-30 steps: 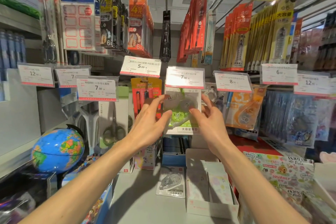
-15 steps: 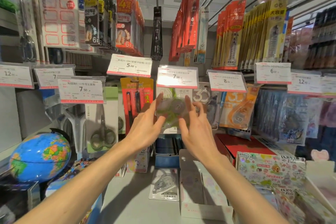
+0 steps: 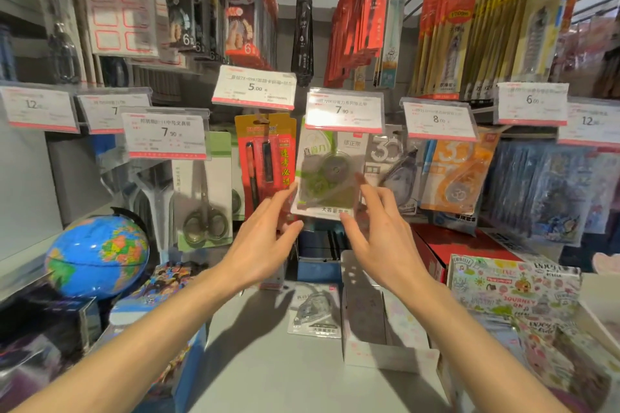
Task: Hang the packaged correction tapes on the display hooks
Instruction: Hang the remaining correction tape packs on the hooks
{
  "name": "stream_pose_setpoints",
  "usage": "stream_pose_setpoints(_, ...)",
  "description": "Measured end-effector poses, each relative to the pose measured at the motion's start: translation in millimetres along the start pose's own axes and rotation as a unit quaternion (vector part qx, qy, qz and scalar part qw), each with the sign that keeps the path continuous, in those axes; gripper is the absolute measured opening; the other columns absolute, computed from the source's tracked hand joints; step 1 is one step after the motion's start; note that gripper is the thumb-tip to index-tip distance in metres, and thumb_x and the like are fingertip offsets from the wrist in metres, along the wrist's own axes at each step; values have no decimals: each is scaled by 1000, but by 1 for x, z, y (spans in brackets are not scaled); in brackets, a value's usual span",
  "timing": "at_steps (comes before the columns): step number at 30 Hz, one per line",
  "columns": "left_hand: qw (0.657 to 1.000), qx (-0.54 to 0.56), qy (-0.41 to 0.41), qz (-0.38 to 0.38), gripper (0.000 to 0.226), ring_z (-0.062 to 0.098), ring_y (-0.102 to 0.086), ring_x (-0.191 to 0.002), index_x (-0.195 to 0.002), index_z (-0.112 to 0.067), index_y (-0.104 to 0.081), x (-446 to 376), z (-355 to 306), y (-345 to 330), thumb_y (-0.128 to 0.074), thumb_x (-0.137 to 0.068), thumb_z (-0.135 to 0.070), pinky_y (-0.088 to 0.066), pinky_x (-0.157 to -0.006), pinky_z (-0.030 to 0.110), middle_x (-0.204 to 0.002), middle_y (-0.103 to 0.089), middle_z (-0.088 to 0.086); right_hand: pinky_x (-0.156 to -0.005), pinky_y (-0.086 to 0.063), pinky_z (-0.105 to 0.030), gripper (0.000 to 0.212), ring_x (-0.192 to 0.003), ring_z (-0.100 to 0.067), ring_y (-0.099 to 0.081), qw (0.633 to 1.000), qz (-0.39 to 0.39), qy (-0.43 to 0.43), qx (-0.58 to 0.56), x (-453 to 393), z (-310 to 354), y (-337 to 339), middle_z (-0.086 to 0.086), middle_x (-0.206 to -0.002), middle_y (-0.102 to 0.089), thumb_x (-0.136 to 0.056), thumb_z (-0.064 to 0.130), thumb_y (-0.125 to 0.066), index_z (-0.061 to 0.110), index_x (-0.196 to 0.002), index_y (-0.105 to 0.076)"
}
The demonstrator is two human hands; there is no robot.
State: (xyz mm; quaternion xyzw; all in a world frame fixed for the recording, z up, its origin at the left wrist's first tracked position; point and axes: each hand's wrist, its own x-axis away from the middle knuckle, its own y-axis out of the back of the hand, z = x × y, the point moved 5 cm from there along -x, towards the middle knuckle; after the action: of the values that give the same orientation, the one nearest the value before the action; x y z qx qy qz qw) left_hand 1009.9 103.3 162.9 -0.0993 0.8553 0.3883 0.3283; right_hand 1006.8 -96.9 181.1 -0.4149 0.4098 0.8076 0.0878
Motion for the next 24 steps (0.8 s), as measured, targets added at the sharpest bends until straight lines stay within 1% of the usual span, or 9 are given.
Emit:
stream_pose_setpoints(2, 1000, 9, 25, 4, 57, 4, -62, -89, -150, -36, -33, 16, 15, -5, -56, -98, -33, -50, -94, 35, -119, -58, -11, -78, -48, -33, 55, -88, -15, -59, 1000, 14, -12, 3, 17, -11, -6, 5, -128, -42, -99, 37, -53, 25, -149, -32)
stream_pose_setpoints(5, 995, -35, 80, 51, 44, 5, -61, -87, -139, -32, -49, 37, 43, -28, -58, -96, -35, -49, -94, 35, -115, -58, -12, -85, -48, -31, 47, -96, -13, -60, 998, 59, -22, 25, 39, -32, -25, 6, -124, -47, -98, 38, -54, 25, -142, -44)
stream_pose_setpoints(8, 978, -69, 138, 139, 42, 9, -63, -93, -131, -24, -58, 54, 68, -65, -61, -93, -42, -47, -95, 31, -124, -60, -5, -93, -40, -26, 39, -113, -14, -53, 986, 148, -20, 73, 50, -55, -55, 6, -123, -52, -97, 41, -53, 23, -132, -55)
stream_pose_setpoints(10, 968, -86, 156, 178, 49, 13, -62, -106, -130, -19, -60, 62, 80, -89, -63, -90, -48, -47, -97, 30, -128, -60, -1, -97, -38, -26, 38, -116, -16, -50, 975, 200, -14, 91, 58, -65, -76, 6, -123, -53, -97, 43, -52, 23, -129, -58)
stream_pose_setpoints(13, 955, -110, 182, 208, 54, 21, -52, -123, -124, -16, -63, 66, 92, -119, -63, -85, -55, -44, -101, 32, -130, -58, 3, -101, -39, -28, 36, -117, -18, -50, 968, 237, -17, 83, 69, -74, -97, 4, -122, -55, -96, 42, -52, 23, -125, -61)
stream_pose_setpoints(16, 944, -144, 188, 229, 47, 26, -50, -120, -98, -20, -64, 64, 99, -145, -58, -83, -64, -44, -95, 36, -119, -59, 6, -101, -38, -30, 35, -118, -17, -48, 963, 255, -26, 77, 80, -78, -106, 5, -124, -54, -96, 40, -51, 23, -124, -61)
stream_pose_setpoints(17, 942, -150, 187, 235, 50, 25, -48, -121, -102, -21, -65, 64, 101, -152, -56, -83, -66, -43, -97, 36, -120, -58, 5, -101, -38, -29, 35, -118, -17, -47, 962, 259, -29, 76, 82, -79, -108, 5, -124, -53, -96, 40, -51, 22, -124, -61)
stream_pose_setpoints(20, 940, -152, 193, 236, 60, 22, -43, -128, -130, -23, -61, 63, 104, -164, -56, -87, -65, -36, -105, 35, -130, -52, 0, -102, -37, -29, 37, -120, -16, -45, 960, 269, -30, 78, 86, -79, -110, 6, -126, -52, -96, 39, -50, 21, -126, -61)
stream_pose_setpoints(24, 944, -142, 200, 220, 54, 23, -45, -126, -130, -20, -61, 65, 108, -160, -56, -91, -57, -37, -105, 35, -132, -53, 2, -104, -35, -28, 38, -120, -15, -44, 957, 275, -24, 89, 88, -79, -111, 6, -127, -49, -96, 39, -49, 20, -126, -63)
